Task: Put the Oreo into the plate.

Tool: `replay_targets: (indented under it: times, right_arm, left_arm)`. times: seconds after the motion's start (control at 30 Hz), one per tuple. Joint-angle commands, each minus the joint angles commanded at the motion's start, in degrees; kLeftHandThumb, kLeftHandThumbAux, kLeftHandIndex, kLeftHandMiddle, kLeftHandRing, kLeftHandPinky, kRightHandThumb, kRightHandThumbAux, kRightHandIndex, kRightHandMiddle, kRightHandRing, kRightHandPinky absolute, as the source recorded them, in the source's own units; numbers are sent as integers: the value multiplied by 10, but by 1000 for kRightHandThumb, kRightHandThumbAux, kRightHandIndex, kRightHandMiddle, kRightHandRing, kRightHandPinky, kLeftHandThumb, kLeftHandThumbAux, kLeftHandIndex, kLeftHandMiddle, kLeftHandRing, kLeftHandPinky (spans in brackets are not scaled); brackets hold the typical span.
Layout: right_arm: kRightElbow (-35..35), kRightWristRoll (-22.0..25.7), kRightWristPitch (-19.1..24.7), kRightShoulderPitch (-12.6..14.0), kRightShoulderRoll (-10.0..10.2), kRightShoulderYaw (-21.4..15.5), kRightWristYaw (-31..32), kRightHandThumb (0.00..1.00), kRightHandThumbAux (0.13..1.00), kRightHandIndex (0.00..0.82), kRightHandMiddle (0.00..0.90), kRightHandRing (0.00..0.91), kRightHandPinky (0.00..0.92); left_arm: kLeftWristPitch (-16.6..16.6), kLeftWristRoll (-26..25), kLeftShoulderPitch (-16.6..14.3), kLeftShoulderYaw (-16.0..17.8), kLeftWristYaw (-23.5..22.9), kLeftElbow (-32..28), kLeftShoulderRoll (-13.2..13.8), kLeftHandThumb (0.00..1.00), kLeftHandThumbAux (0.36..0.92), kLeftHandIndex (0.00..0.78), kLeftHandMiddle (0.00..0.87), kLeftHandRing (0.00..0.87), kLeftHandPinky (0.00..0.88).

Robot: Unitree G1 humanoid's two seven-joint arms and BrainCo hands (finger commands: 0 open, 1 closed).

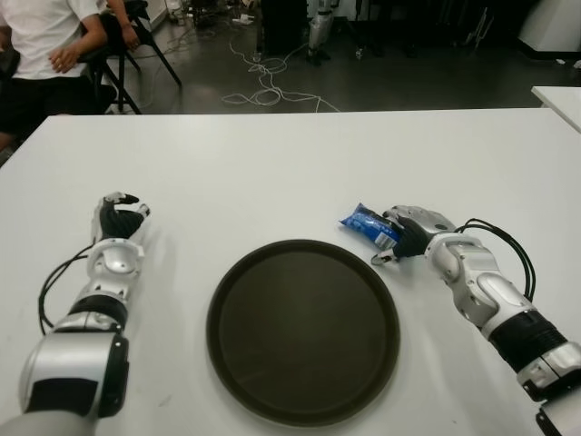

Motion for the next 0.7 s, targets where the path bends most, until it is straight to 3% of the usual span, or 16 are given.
replay_targets:
  times: [0.27, 0.7]
  right_arm:
    - [32, 1, -17, -12, 10, -6, -12, 93, 584, 0, 0, 0, 1]
    - [87, 5, -44, -36, 26, -12, -35, 122, 577, 0, 0, 0, 0]
  left_arm:
    - [0, 0, 0, 0, -1, 0, 0, 677, 719, 399, 302, 343, 363]
    - [3, 3, -1, -3, 2, 1, 1, 671, 721, 398, 303, 345, 366]
